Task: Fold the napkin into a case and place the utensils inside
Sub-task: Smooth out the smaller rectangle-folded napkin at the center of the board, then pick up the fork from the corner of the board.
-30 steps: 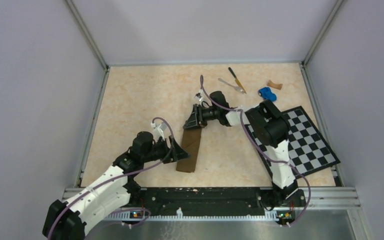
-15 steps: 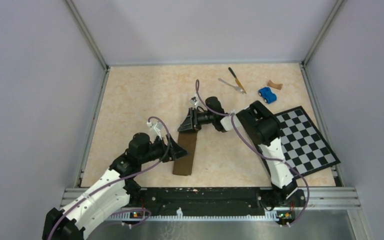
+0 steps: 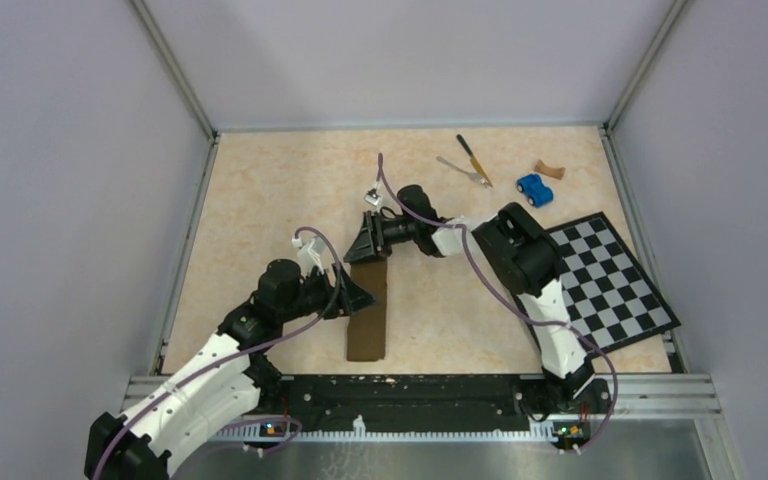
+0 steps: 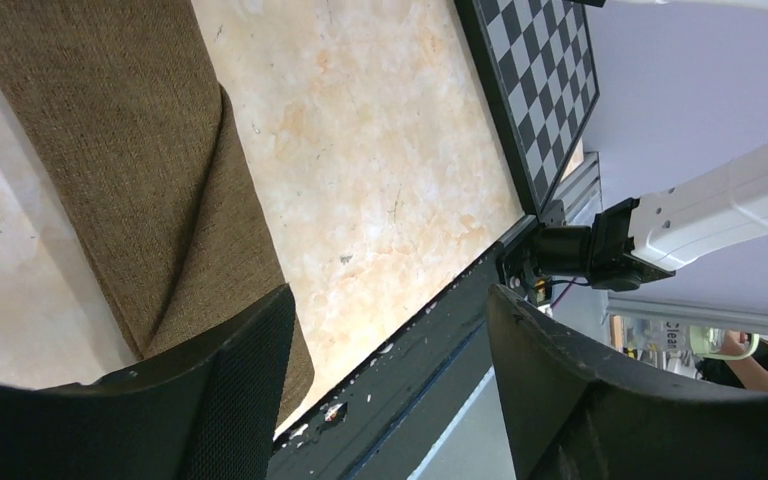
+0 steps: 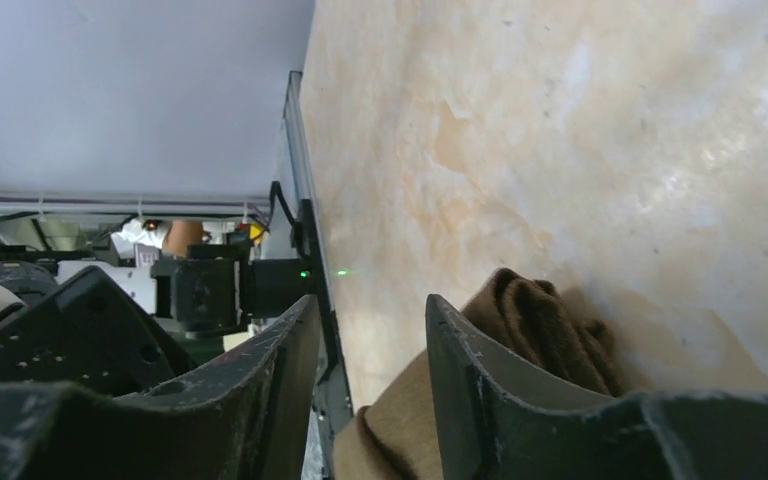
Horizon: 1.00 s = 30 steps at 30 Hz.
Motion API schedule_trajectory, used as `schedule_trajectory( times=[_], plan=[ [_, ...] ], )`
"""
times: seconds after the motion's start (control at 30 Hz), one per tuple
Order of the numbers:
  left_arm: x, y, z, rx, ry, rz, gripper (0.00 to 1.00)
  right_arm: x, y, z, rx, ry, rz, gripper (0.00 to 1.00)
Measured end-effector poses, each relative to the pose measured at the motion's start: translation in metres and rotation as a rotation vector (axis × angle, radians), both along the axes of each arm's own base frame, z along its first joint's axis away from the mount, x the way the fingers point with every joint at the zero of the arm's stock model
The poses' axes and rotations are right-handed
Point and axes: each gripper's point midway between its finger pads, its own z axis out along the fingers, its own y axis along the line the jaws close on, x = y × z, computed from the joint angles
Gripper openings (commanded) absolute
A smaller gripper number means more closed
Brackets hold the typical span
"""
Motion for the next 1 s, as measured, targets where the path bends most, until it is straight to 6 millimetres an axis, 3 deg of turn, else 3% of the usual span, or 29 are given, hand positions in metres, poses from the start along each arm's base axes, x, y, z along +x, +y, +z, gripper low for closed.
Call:
schedule_trajectory(
  times=[0.1,0.17,0.27,0.37,0.5,0.6,0.73,0.87,1.0],
  plan=[
    [0.003,0.001,0.007,0.003,-0.023,0.013,0.76,0.005,0.000,0.020,0.015,-0.007,0.003,0.49],
    [0.005,0.003,0.012,0.004,-0.044,0.020,0.77,0.010,-0.004,0.044,0.030,-0.022,0.001,0.50],
    [0.008,0.004,0.022,0.012,-0.085,0.024,0.79,0.032,-0.014,0.096,0.056,-0.128,-0.023,0.52],
    [0.012,0.005,0.033,0.019,-0.132,0.024,0.81,0.085,-0.045,0.149,0.009,-0.328,-0.159,0.55],
    [0.018,0.006,0.045,0.029,-0.190,0.029,0.85,0.177,-0.115,0.185,-0.223,-0.595,-0.452,0.59],
    [0.022,0.007,0.050,0.041,-0.221,0.034,0.86,0.235,-0.185,0.178,-0.493,-0.682,-0.630,0.59],
    [0.025,0.008,0.050,0.065,-0.242,0.032,0.87,0.284,-0.236,0.136,-0.739,-0.712,-0.662,0.62],
    [0.030,0.006,0.041,0.100,-0.228,0.018,0.87,0.301,-0.260,0.068,-0.911,-0.693,-0.529,0.65],
    [0.034,0.003,0.027,0.130,-0.188,0.006,0.86,0.295,-0.269,0.013,-1.012,-0.679,-0.363,0.64]
  ],
)
